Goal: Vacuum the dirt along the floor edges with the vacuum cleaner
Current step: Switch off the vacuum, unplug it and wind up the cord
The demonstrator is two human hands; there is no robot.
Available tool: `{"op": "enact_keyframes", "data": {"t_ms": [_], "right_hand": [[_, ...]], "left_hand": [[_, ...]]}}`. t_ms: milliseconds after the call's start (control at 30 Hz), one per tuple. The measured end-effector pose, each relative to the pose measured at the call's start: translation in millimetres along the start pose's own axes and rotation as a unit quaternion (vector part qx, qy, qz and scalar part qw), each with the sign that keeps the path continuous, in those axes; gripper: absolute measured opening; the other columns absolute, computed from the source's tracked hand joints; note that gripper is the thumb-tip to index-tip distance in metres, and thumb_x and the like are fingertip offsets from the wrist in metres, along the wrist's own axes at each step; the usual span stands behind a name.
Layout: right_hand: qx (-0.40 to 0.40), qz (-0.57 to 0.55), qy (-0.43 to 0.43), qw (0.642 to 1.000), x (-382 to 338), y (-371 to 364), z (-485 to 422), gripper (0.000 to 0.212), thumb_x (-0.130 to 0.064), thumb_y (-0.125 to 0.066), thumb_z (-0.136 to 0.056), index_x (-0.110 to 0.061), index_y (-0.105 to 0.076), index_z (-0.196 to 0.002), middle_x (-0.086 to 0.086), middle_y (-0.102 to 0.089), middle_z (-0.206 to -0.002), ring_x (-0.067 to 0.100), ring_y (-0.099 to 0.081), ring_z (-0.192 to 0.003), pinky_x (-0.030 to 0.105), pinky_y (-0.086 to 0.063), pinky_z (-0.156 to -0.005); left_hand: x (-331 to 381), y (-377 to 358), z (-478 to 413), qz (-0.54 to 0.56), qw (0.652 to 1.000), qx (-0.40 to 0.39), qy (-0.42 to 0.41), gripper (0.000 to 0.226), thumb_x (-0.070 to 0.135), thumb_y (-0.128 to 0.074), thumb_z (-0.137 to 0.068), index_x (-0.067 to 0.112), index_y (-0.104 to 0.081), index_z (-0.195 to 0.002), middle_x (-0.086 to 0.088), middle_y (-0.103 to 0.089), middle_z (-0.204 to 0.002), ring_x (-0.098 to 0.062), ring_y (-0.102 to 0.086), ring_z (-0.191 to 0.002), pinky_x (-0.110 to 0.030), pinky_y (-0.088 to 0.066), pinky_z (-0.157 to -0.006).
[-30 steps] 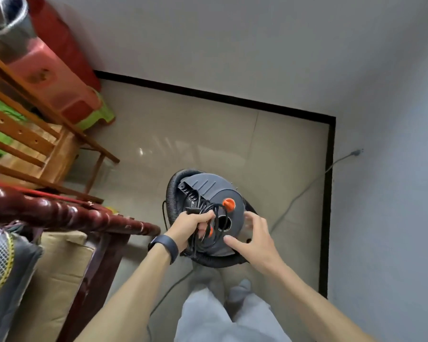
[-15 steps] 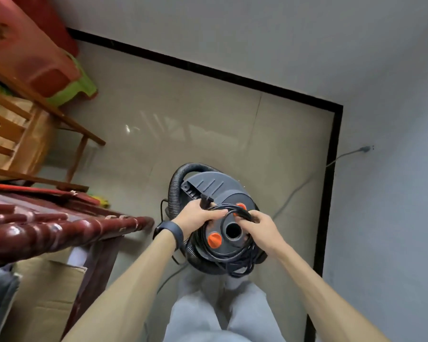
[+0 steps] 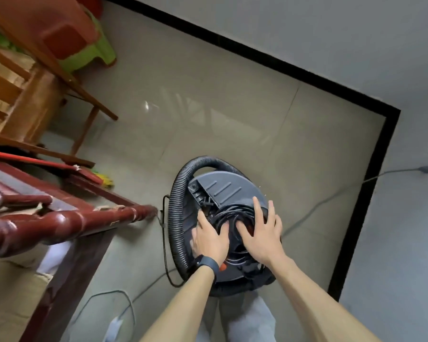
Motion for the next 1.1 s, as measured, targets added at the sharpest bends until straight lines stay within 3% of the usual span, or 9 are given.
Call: {"op": "enact_keyframes", "data": {"t_ms": [67,167,433,533,800,1100], "right_hand": [[0.019,-0.040,0.020,0.999,12,6,3,0.086,-0.063,-0.056,-0.095,-0.061,0.004,-0.156,-0.004,0.010,-0.174,0.035,-0.007,-0.158,0.053,-0.016,-0.127],[0.025,-0.133,-0.034,0.990,30,0,13,0.095,-0.063,-0.066,-0.091,-0.069,0.009,-0.151,0.003,0.003,-0.174,0.030,-0.017,-0.159,0.052,-0.026,-0.124],[0.069,-0.181,0.001,0.981,6,0,-9,0.101,-0.054,-0.070,-0.092,-0.047,0.001,-0.163,0.012,-0.006,-0.170,0.030,-0.021,-0.157,0.047,-0.022,-0.127],[0.068,-0.188,0.015,0.980,-18,5,-31,0.100,-0.053,-0.070,-0.092,-0.047,0.000,-0.163,0.016,-0.010,-0.168,0.032,-0.020,-0.156,0.044,-0.020,-0.127],[0.067,-0.204,0.023,0.976,-106,7,-104,0.099,-0.065,-0.066,-0.090,-0.058,0.007,-0.157,0.017,-0.007,-0.169,0.042,-0.026,-0.152,0.057,-0.026,-0.123],[0.069,-0.190,0.036,0.979,-220,33,-198,0.097,-0.064,-0.064,-0.092,-0.058,0.007,-0.158,0.014,-0.004,-0.170,0.042,-0.032,-0.149,0.052,-0.027,-0.123]], "left_hand": [[-3,-3,0,0.013,0.999,0.030,0.003,0.082,0.053,-0.056,-0.090,0.021,-0.014,-0.153,-0.014,-0.048,-0.142,-0.036,-0.045,-0.127,-0.043,-0.035,-0.103],[-10,-10,-2,0.003,0.998,0.053,-0.016,0.083,0.052,-0.058,-0.090,0.024,-0.012,-0.154,-0.015,-0.053,-0.135,-0.037,-0.052,-0.119,-0.042,-0.041,-0.096],[-10,-2,-26,-0.001,0.991,0.129,-0.019,0.087,0.057,-0.058,-0.086,0.034,-0.009,-0.154,-0.011,-0.066,-0.120,-0.035,-0.061,-0.109,-0.041,-0.047,-0.084],[-3,14,-49,0.006,0.990,0.140,-0.005,0.086,0.059,-0.058,-0.086,0.039,-0.009,-0.153,-0.011,-0.067,-0.120,-0.038,-0.062,-0.107,-0.041,-0.046,-0.082],[32,85,-139,0.014,0.986,0.161,-0.034,0.084,0.060,-0.056,-0.088,0.040,-0.008,-0.154,-0.013,-0.068,-0.116,-0.039,-0.064,-0.102,-0.043,-0.047,-0.081],[82,161,-252,0.045,0.989,0.140,-0.030,0.083,0.062,-0.053,-0.088,0.038,-0.010,-0.154,-0.015,-0.065,-0.124,-0.039,-0.061,-0.109,-0.043,-0.046,-0.087]]}}
Point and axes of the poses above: each hand's wrist, its own z-axis away from the middle knuckle, its own y-axis out of the back of the hand, x = y × z, the point moved 8 cm from there along -z, towards the middle knuckle
